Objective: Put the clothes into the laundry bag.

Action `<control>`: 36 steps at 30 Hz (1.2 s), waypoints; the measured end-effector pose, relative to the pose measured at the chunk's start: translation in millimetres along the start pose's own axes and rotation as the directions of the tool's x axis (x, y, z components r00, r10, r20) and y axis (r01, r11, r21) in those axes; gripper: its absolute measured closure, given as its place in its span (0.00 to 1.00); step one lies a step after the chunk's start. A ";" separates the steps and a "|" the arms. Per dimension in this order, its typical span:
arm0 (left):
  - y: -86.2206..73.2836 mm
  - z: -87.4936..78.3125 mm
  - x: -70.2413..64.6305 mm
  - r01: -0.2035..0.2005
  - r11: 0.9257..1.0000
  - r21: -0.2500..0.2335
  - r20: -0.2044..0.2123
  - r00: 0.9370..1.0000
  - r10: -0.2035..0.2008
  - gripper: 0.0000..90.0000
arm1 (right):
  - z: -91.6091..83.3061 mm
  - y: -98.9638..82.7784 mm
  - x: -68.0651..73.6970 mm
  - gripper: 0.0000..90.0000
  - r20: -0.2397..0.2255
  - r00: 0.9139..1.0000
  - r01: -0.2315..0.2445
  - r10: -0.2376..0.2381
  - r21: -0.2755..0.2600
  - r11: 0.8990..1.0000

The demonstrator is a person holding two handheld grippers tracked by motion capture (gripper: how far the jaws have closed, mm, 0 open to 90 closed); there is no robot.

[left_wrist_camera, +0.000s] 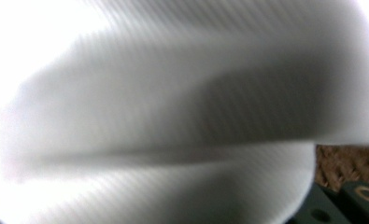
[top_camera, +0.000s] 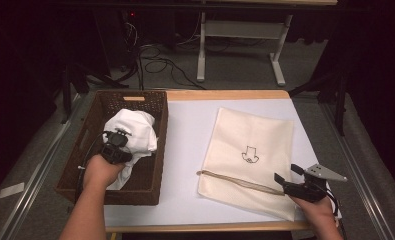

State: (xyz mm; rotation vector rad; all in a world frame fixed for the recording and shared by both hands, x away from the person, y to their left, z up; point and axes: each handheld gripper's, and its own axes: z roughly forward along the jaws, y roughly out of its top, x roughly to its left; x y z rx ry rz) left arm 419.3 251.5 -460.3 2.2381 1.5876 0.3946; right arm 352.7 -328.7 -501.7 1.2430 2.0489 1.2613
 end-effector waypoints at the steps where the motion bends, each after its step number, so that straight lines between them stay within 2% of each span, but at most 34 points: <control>1: -0.2 -4.0 0.8 0.005 0.999 -0.040 -0.006 1.000 -0.005 0.84 | 0.0 0.1 -0.3 0.23 0.000 1.000 0.001 -0.001 -0.002 1.000; 2: -0.3 -7.4 1.2 0.007 0.998 -0.067 -0.010 1.000 -0.007 0.84 | -0.1 0.0 -0.8 0.23 0.000 1.000 0.001 -0.001 -0.002 1.000; 3: -1.1 -12.5 1.4 0.007 0.993 -0.118 -0.013 1.000 -0.009 0.84 | -0.2 -0.1 -0.9 0.23 0.000 1.000 -0.003 0.003 -0.003 1.000; 7: -5.2 -25.1 2.4 0.011 0.970 -0.242 -0.014 1.000 -0.015 0.85 | -0.4 -0.1 -2.3 0.23 0.002 1.000 -0.008 0.008 -0.004 1.000; 10: -7.3 -30.9 1.2 0.001 0.954 -0.299 -0.018 1.000 -0.007 0.85 | 0.3 -0.2 -1.5 0.23 0.003 1.000 -0.002 0.002 -0.002 1.000; 14: -10.5 -39.0 0.1 -0.009 0.925 -0.379 -0.041 0.999 -0.007 0.84 | 1.0 -0.8 -0.2 0.23 0.004 1.000 -0.005 0.005 0.003 1.000; 16: -12.4 -43.3 -0.1 -0.013 0.907 -0.422 -0.052 0.999 -0.010 0.84 | 1.6 -1.1 -1.0 0.23 0.006 1.000 -0.005 0.005 0.002 1.000; 17: -13.8 -46.2 -0.4 -0.016 0.895 -0.447 -0.062 0.998 -0.014 0.85 | 1.7 -1.3 -1.2 0.23 0.005 1.000 -0.004 0.004 0.003 1.000; 18: -14.6 -48.0 -0.7 -0.020 0.888 -0.460 -0.070 0.997 -0.014 0.84 | 1.7 -1.5 -1.4 0.23 0.005 1.000 -0.006 0.006 0.005 1.000; 19: -16.0 -50.7 -1.9 -0.033 0.875 -0.484 -0.091 0.996 -0.013 0.85 | 1.7 -1.7 -1.5 0.23 0.005 1.000 -0.008 0.008 0.005 1.000; 20: -16.7 -52.3 -2.6 -0.040 0.867 -0.497 -0.100 0.995 -0.012 0.84 | 1.5 -1.9 -1.9 0.23 0.007 1.000 -0.011 0.011 0.005 1.000; 21: -18.0 -55.2 -4.0 -0.052 0.852 -0.521 -0.116 0.993 -0.010 0.85 | 1.4 -1.9 -1.8 0.23 0.007 1.000 -0.018 0.018 0.004 1.000; 23: -19.4 -60.3 -6.1 -0.069 0.828 -0.556 -0.127 0.992 -0.002 0.84 | 1.2 -1.9 -2.9 0.23 0.007 1.000 -0.016 0.016 -0.001 1.000; 25: -19.7 -65.2 -7.5 -0.084 0.809 -0.582 -0.137 0.991 0.005 0.84 | 1.0 -1.6 -3.3 0.23 0.006 1.000 -0.015 0.015 -0.005 1.000; 28: -20.2 -74.9 -8.8 -0.097 0.772 -0.629 -0.147 0.989 0.005 0.84 | 0.5 -0.9 -2.9 0.23 0.008 1.000 -0.014 0.014 -0.010 1.000; 29: -20.3 -76.9 -9.4 -0.099 0.763 -0.639 -0.153 0.988 0.000 0.84 | 0.2 -0.8 -2.8 0.23 0.008 1.000 -0.013 0.013 -0.012 1.000; 31: -21.3 -82.9 -11.4 -0.098 0.733 -0.673 -0.157 0.987 -0.012 0.84 | 0.2 -0.7 -2.2 0.23 0.007 1.000 -0.013 0.013 -0.011 1.000; 32: -21.6 -85.4 -12.4 -0.097 0.722 -0.685 -0.156 0.988 -0.016 0.84 | 0.2 -0.7 -2.1 0.23 0.007 1.000 -0.012 0.012 -0.012 1.000; 33: -21.5 -89.2 -13.8 -0.094 0.704 -0.704 -0.153 0.988 -0.020 0.84 | 0.2 -0.6 -2.1 0.23 0.007 1.000 -0.009 0.009 -0.013 1.000; 36: -19.8 -97.7 -19.4 -0.112 0.678 -0.727 -0.160 0.987 -0.008 0.84 | -0.8 0.1 -2.2 0.23 0.011 1.000 -0.006 0.006 -0.020 1.000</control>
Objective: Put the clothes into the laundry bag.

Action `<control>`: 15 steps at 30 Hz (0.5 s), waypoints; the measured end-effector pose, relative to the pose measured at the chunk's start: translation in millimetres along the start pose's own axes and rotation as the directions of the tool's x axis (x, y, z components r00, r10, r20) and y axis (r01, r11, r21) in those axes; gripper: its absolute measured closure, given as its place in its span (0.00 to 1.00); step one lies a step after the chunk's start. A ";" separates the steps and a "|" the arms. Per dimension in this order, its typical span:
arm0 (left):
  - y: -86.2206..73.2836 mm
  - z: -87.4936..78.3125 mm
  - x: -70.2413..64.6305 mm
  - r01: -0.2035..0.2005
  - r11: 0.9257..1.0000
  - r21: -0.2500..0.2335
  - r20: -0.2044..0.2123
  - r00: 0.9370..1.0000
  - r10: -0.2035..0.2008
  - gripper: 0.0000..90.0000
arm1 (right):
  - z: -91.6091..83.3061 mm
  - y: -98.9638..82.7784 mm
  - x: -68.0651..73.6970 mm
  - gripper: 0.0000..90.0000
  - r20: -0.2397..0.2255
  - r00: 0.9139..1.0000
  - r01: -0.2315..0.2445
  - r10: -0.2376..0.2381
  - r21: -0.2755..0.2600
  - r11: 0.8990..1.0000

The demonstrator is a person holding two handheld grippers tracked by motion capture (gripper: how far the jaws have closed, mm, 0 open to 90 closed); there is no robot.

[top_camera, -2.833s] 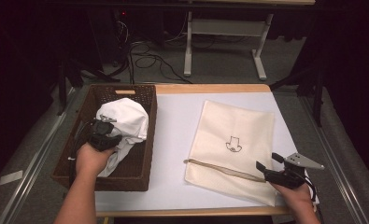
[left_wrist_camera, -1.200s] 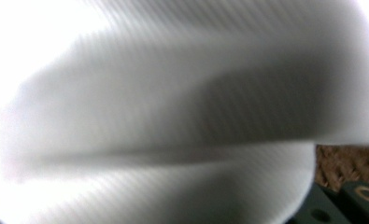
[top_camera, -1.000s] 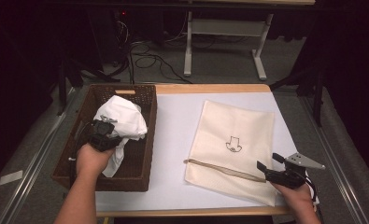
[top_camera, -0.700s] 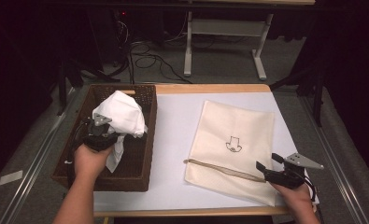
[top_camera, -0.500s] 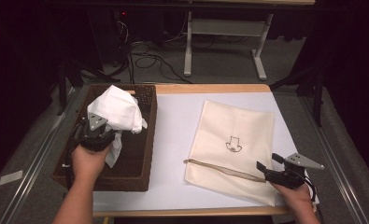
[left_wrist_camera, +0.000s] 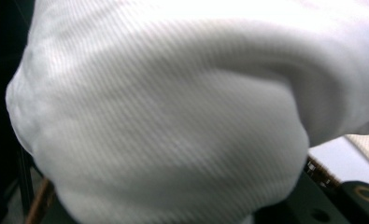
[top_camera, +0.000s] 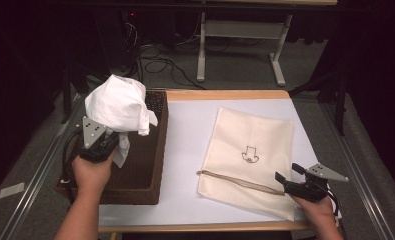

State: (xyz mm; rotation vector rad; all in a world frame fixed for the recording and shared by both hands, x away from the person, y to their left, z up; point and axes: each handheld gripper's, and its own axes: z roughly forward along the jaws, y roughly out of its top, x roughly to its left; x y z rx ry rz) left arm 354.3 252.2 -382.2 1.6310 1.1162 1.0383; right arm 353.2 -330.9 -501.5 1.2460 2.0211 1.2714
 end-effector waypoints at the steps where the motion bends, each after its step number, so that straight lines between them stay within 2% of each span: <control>1: 3.8 -1.4 -2.8 -0.008 1.000 -0.008 0.006 1.000 0.008 0.84 | -0.4 0.1 0.0 0.23 0.001 1.000 -0.001 0.001 -0.002 1.000; 7: 19.5 -8.8 -23.9 -0.033 0.996 -0.081 0.048 0.998 0.037 0.84 | -1.5 0.1 -1.1 0.23 0.006 1.000 -0.001 0.001 -0.008 1.000; 15: 35.7 -7.9 -50.8 -0.057 0.991 -0.123 0.096 0.993 0.069 0.84 | -1.5 0.2 -0.6 0.23 0.003 1.000 -0.002 0.002 -0.011 1.000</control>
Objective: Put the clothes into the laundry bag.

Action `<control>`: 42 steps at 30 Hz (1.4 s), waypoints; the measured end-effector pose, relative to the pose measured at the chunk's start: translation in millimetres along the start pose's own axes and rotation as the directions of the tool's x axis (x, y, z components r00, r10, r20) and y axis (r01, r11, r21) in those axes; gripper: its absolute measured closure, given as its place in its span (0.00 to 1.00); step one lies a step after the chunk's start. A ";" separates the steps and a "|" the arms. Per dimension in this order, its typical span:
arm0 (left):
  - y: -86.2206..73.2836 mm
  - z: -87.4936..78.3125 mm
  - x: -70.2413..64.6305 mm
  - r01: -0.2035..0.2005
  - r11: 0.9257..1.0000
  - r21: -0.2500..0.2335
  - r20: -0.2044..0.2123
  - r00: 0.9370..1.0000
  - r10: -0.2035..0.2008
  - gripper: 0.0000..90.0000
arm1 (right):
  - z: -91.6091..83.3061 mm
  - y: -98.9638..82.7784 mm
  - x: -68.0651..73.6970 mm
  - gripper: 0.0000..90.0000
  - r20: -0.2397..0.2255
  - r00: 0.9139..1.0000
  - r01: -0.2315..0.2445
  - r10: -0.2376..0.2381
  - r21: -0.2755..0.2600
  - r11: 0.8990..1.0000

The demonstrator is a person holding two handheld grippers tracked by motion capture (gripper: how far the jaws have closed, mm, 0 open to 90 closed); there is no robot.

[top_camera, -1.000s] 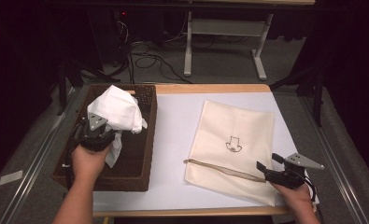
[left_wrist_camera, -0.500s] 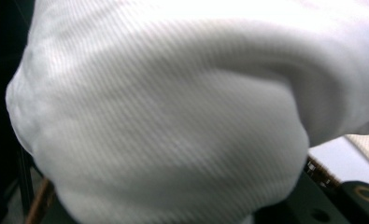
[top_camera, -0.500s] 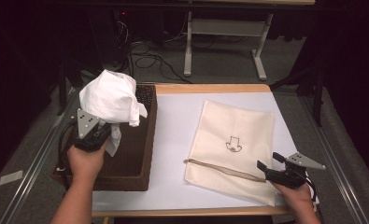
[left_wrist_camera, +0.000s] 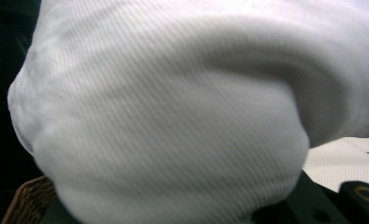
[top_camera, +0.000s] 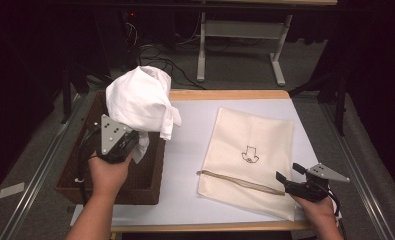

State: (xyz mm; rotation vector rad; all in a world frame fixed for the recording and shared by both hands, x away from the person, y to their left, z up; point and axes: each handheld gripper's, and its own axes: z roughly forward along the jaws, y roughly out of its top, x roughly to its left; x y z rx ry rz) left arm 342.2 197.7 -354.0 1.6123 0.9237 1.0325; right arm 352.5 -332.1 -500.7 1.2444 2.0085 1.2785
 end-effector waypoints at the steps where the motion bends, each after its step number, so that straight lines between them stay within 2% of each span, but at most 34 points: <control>1: 1.4 1.1 -2.1 -0.003 1.000 -0.001 0.003 1.000 0.003 0.84 | 0.4 0.1 -0.1 0.23 -0.004 1.000 0.008 -0.008 0.000 1.000; 11: 22.2 13.9 -38.2 -0.033 0.998 -0.049 0.079 0.996 0.036 0.84 | -0.4 0.6 -0.3 0.23 0.004 1.000 0.003 -0.003 -0.004 1.000; 16: 29.0 19.3 -57.8 -0.033 0.997 -0.068 0.126 0.991 0.042 0.84 | -1.2 0.8 0.3 0.24 0.001 1.000 0.017 -0.017 -0.009 1.000; 21: 28.7 24.9 -74.5 -0.029 0.997 -0.073 0.163 0.986 0.041 0.84 | -1.5 0.7 0.7 0.25 0.001 1.000 0.009 -0.009 -0.010 1.000; 22: 27.2 26.3 -78.8 -0.023 0.997 -0.072 0.181 0.983 0.035 0.84 | -1.6 0.8 0.8 0.25 0.001 1.000 0.009 -0.009 -0.011 1.000; 27: 19.5 27.9 -93.7 -0.010 0.998 -0.065 0.221 0.975 0.024 0.84 | -1.8 1.0 1.3 0.25 -0.001 1.000 0.019 -0.019 -0.013 1.000; 36: -4.9 19.0 -115.3 -0.017 0.999 -0.039 0.266 0.964 0.027 0.84 | -3.1 2.0 2.9 0.27 -0.006 1.000 0.028 -0.028 -0.021 0.999; 42: -23.2 7.0 -122.3 -0.054 0.999 0.003 0.299 0.953 0.050 0.84 | -3.2 3.1 5.3 0.28 -0.020 0.999 0.035 -0.035 -0.027 0.999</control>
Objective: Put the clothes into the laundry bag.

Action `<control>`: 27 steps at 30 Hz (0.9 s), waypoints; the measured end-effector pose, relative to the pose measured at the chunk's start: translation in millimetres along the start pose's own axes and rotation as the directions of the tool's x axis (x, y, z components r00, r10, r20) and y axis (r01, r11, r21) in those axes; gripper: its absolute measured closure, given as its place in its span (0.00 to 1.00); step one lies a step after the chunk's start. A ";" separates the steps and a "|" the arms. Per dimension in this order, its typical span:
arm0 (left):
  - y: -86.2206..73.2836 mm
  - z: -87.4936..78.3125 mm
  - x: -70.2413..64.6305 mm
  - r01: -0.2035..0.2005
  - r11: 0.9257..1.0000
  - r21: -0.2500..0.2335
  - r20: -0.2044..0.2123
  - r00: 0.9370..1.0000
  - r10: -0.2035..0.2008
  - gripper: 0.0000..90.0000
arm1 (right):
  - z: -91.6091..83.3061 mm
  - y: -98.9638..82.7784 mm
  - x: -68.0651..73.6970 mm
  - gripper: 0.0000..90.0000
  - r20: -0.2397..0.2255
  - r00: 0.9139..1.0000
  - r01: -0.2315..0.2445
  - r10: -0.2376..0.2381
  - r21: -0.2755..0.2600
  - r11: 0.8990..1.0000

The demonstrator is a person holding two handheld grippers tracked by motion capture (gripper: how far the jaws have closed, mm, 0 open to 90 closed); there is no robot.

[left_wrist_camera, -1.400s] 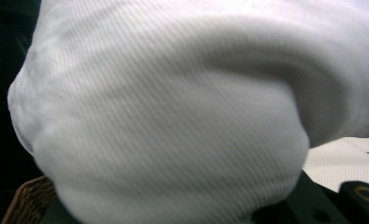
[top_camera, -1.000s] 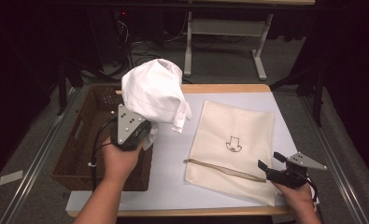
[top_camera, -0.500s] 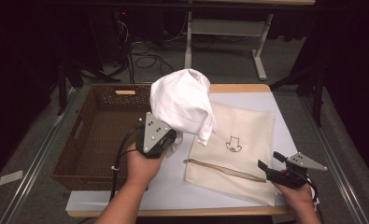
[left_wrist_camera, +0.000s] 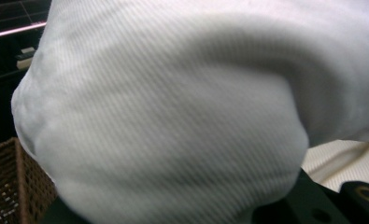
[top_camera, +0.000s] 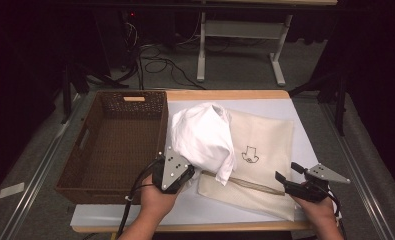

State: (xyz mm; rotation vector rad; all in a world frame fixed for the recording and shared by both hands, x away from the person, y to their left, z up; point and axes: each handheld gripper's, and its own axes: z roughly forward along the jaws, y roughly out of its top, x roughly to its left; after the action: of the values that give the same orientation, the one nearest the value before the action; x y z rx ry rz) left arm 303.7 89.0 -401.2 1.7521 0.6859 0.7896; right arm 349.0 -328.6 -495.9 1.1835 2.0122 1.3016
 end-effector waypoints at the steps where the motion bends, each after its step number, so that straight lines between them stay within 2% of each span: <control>1: -2.9 -1.9 -1.2 -0.008 1.000 0.009 0.003 1.000 0.008 0.84 | 0.4 0.1 0.2 0.28 -0.001 1.000 0.003 -0.003 0.000 1.000; 4: -13.7 -8.3 -5.9 -0.019 0.999 0.030 0.005 1.000 0.019 0.84 | 2.1 0.3 1.2 0.27 -0.007 1.000 0.006 -0.006 0.008 1.000; 9: -30.4 -16.1 -13.6 0.015 1.000 0.023 0.017 1.000 -0.016 0.84 | 3.3 3.0 7.0 0.28 -0.009 1.000 -0.025 0.025 0.034 0.999; 12: -42.8 -18.0 -19.3 0.031 0.999 0.012 0.029 0.999 -0.031 0.84 | 5.0 5.0 12.6 0.27 -0.023 1.000 -0.013 0.014 0.044 0.999; 15: -50.8 -18.6 -22.9 0.074 0.997 0.008 0.049 0.996 -0.074 0.84 | 10.8 6.2 18.7 0.29 -0.011 1.000 0.021 -0.020 0.085 0.996; 18: -52.9 -16.6 -25.7 0.057 0.998 0.019 0.059 0.997 -0.058 0.84 | 18.6 9.4 22.5 0.32 -0.017 0.999 0.031 -0.029 0.110 0.993; 20: -53.3 -16.7 -25.4 0.067 0.998 0.015 0.061 0.996 -0.068 0.84 | 24.0 13.2 27.5 0.35 -0.032 0.999 0.045 -0.041 0.121 0.992; 22: -53.4 -17.2 -25.6 0.063 0.998 0.012 0.059 0.996 -0.064 0.83 | 28.6 16.1 33.7 0.43 -0.055 0.996 0.077 -0.070 0.140 0.987; 27: -51.6 -20.2 -24.9 0.061 0.998 -0.007 0.057 0.997 -0.060 0.83 | 37.1 13.4 48.5 0.45 -0.089 0.984 0.168 -0.153 0.199 0.966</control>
State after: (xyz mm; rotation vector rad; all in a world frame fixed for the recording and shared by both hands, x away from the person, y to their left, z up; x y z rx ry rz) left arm 268.7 96.5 -450.2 1.7313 0.6934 0.6984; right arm 357.0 -266.6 -497.1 1.0469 2.2894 1.0933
